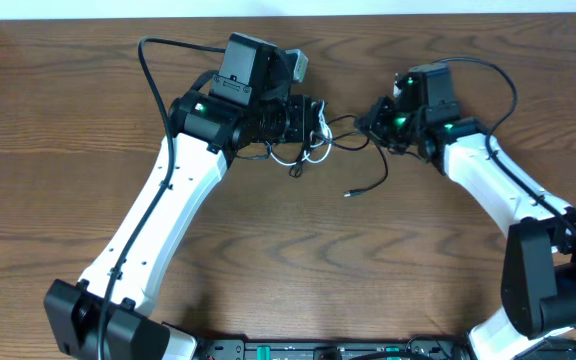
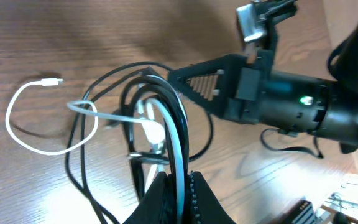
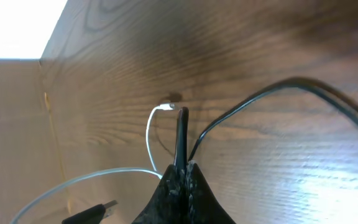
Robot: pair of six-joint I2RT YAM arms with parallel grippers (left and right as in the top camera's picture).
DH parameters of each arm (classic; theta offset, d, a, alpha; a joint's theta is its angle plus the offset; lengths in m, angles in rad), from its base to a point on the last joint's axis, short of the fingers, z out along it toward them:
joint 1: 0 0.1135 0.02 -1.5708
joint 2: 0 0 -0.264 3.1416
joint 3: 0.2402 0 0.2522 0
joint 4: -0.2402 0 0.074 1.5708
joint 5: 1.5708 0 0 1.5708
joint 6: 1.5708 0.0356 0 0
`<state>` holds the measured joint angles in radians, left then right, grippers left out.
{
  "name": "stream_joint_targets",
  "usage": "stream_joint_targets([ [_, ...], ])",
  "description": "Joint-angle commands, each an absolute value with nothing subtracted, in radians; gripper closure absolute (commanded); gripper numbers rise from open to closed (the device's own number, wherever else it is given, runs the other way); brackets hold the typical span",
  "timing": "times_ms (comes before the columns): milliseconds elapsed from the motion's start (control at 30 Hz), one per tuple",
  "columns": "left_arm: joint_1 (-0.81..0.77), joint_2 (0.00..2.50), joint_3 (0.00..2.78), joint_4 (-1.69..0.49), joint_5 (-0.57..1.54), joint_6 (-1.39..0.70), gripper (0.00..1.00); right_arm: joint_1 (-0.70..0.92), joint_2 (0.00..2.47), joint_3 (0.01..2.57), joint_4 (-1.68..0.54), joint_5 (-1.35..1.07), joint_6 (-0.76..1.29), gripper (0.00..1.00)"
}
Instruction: Untangle cables
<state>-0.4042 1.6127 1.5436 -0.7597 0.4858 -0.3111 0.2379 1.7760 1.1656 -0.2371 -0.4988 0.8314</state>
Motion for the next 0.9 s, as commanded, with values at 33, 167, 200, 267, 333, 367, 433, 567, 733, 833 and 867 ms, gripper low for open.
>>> stream_joint_targets([
  [33, -0.405, 1.629, 1.542, -0.759, 0.450, -0.308, 0.92, 0.148, 1.778, 1.166, -0.235, -0.646, 0.677, 0.99],
  [167, -0.405, 1.638, 1.542, -0.757, 0.450, -0.308, 0.92, 0.072, 1.778, 1.166, -0.236, -0.721, 0.605, 0.99],
  [200, -0.405, 1.639, 1.542, -0.756, 0.451, -0.309, 0.92, 0.057, 1.778, 1.166, -0.237, -0.737, 0.585, 0.99],
  [267, -0.405, 1.642, 1.542, -0.754, 0.451, -0.308, 0.92, 0.027, 1.778, 1.166, -0.239, -0.777, 0.549, 0.99],
  [333, -0.405, 1.642, 1.542, -0.754, 0.451, -0.308, 0.92, -0.001, 1.778, 1.166, -0.243, -0.807, 0.519, 0.99],
  [367, -0.405, 1.642, 1.542, -0.754, 0.451, -0.308, 0.92, -0.009, 1.779, 1.166, -0.247, -0.808, 0.508, 0.99],
  [433, -0.405, 1.642, 1.542, -0.754, 0.451, -0.309, 0.92, -0.022, 1.779, 1.166, -0.262, -0.805, 0.475, 0.99],
  [567, -0.404, 1.642, 1.542, -0.733, 0.453, -0.309, 0.92, -0.037, 1.779, 1.166, -0.348, -0.669, 0.428, 0.98],
  [733, -0.403, 1.628, 1.543, -0.620, 0.530, -0.317, 0.92, -0.038, 1.779, 1.166, -0.445, -0.459, 0.428, 0.94],
  [833, -0.402, 1.611, 1.543, -0.517, 0.584, -0.329, 0.92, -0.036, 1.779, 1.166, -0.480, -0.444, 0.386, 0.87],
  [867, -0.402, 1.604, 1.543, -0.482, 0.593, -0.340, 0.92, -0.036, 1.779, 1.166, -0.488, -0.443, 0.363, 0.78],
])
